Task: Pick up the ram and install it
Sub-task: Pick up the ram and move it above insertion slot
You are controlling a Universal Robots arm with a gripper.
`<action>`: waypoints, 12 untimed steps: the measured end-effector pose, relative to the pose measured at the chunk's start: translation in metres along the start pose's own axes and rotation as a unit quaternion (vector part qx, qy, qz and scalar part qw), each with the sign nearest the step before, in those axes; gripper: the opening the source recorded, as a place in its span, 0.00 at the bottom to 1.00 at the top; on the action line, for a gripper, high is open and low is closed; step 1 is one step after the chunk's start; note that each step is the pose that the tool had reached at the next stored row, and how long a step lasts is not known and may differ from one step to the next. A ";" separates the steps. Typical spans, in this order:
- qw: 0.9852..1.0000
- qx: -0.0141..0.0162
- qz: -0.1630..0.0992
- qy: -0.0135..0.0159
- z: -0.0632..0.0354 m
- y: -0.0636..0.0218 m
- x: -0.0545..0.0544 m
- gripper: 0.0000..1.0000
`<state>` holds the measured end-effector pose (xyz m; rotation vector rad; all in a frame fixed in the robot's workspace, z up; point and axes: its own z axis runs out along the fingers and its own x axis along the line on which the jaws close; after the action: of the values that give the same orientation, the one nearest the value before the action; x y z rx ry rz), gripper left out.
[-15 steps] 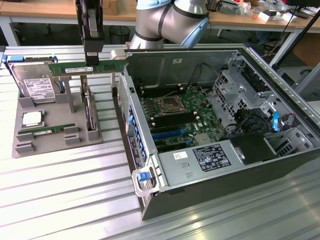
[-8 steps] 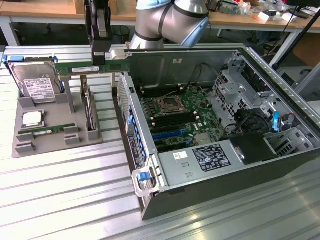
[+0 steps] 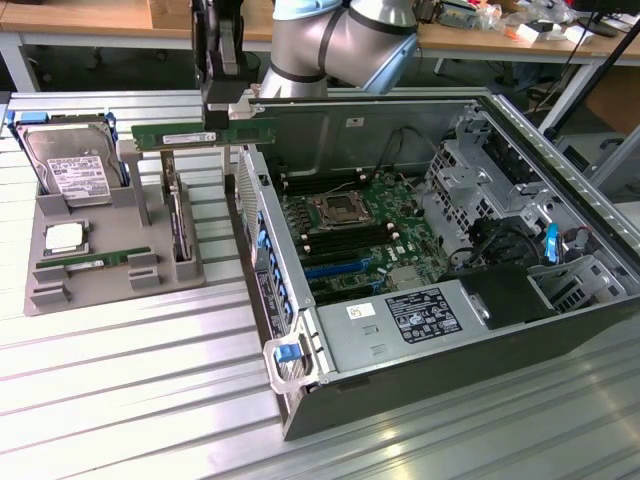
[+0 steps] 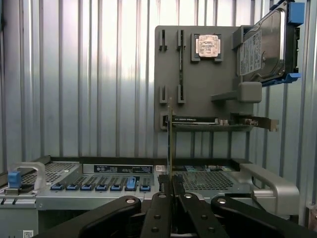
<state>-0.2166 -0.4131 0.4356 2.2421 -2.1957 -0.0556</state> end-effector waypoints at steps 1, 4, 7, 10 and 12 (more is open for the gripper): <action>1.000 0.000 0.000 0.000 0.0000 -0.0019 0.000 0.12; 1.000 0.000 0.000 0.000 -0.0001 -0.0058 0.000 0.12; 1.000 0.000 0.000 0.000 -0.0002 -0.0097 0.000 0.12; 1.000 0.000 0.000 0.000 -0.0004 -0.0157 0.000 0.12; 1.000 0.000 0.000 0.000 -0.0005 -0.0178 0.000 0.12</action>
<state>-0.1987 -0.4131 0.4356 2.2421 -2.1957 -0.0556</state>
